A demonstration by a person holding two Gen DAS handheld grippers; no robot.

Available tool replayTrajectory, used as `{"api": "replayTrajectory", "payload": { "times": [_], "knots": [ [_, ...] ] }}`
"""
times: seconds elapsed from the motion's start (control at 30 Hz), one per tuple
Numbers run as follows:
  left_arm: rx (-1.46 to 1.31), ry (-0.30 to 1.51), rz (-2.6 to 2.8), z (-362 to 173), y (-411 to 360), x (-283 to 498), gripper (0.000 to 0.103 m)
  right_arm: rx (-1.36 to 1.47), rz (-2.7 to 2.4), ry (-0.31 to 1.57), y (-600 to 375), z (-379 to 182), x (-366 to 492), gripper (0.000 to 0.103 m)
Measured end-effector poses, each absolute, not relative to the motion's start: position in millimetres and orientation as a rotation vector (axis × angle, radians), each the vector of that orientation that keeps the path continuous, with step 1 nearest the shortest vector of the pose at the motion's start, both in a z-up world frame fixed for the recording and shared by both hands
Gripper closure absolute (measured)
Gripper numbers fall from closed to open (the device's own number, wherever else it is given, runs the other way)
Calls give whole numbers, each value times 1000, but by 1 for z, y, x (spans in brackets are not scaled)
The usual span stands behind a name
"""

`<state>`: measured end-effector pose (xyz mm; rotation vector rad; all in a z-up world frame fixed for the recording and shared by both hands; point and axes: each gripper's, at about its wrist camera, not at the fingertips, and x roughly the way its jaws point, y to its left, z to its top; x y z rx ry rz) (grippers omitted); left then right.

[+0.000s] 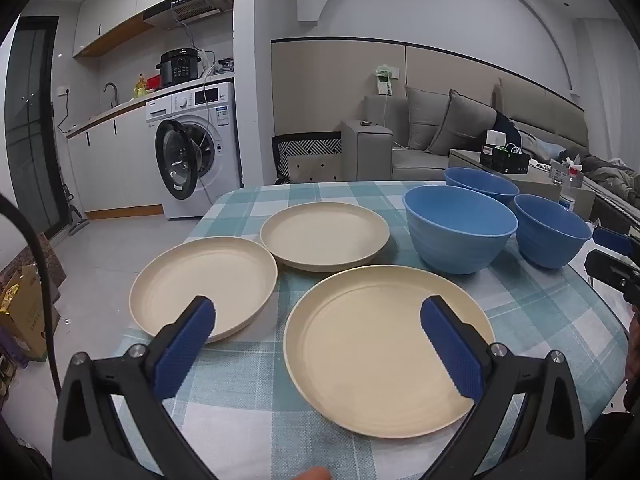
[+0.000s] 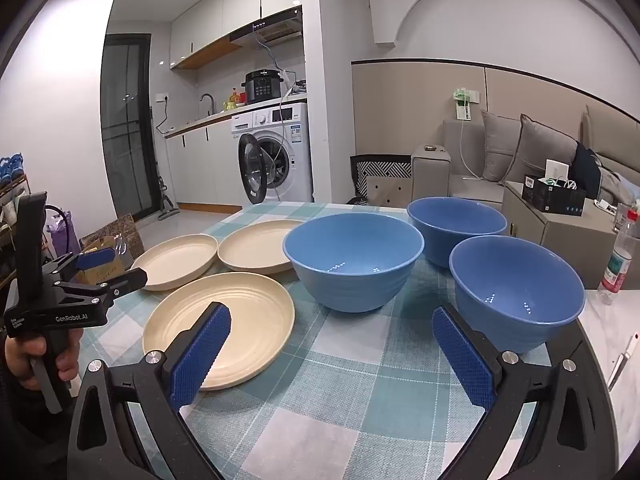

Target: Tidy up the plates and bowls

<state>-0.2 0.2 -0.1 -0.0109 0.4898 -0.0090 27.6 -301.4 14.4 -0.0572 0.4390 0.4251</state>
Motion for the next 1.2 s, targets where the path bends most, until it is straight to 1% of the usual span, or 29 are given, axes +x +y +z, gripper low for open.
{"api": "replayTrajectory", "payload": {
  "times": [0.33, 1.2],
  "knots": [
    [27, 478, -3, 0, -3, -2, 0, -64, 427, 437, -296, 14, 28, 0],
    [8, 490, 9, 0, 3, 0, 0, -66, 430, 437, -300, 15, 27, 0]
  ]
}}
